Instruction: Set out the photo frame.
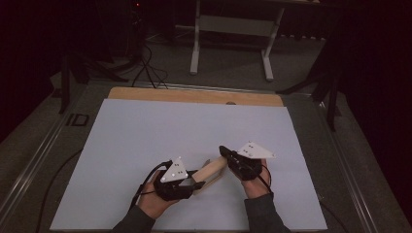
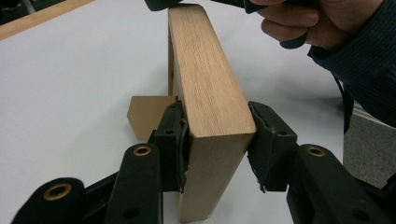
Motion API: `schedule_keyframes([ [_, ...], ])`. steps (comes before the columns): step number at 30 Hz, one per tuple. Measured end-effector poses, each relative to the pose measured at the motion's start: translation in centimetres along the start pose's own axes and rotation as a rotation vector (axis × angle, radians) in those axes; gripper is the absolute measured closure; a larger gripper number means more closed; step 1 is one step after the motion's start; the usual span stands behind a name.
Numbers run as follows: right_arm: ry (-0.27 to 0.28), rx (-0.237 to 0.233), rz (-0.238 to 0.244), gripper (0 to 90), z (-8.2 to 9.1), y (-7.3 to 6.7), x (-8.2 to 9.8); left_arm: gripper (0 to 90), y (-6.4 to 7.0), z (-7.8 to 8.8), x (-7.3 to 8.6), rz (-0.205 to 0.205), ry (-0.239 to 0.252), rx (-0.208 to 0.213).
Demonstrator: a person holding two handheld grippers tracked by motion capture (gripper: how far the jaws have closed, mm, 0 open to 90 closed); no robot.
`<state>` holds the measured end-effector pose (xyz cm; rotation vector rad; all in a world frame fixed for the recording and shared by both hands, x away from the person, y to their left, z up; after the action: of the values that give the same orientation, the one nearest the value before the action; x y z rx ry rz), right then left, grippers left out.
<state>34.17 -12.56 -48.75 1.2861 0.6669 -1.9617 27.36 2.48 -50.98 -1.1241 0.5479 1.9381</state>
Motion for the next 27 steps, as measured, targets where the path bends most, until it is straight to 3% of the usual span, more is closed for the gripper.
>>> schedule_keyframes([
  [9, 0.000, 0.001, 0.002, 89.9, 0.0, 0.0, 0.0, 59.2, -0.4, 0.0, 0.0, 0.008, -0.003, -0.039],
  [23, -0.006, 0.005, 0.000, 90.0, 0.2, 0.2, 0.1, 50.9, -2.0, -0.3, 0.5, 0.056, -0.032, -0.138],
  [27, -0.008, 0.007, -0.003, 90.0, 0.3, 0.3, 0.1, 49.4, -2.5, -0.4, 0.7, 0.088, -0.047, -0.166],
])
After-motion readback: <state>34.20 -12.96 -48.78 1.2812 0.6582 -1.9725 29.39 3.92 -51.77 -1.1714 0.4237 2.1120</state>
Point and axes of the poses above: each handheld gripper's, and its own axes: z roughly backward along the jaws, x roughly out of its underside, y roughly to its right, the point moved 7 cm from there along -z, roughly forward along the jaws, and after that the axes turned 7 degrees about -x, right-handed, at the moved point
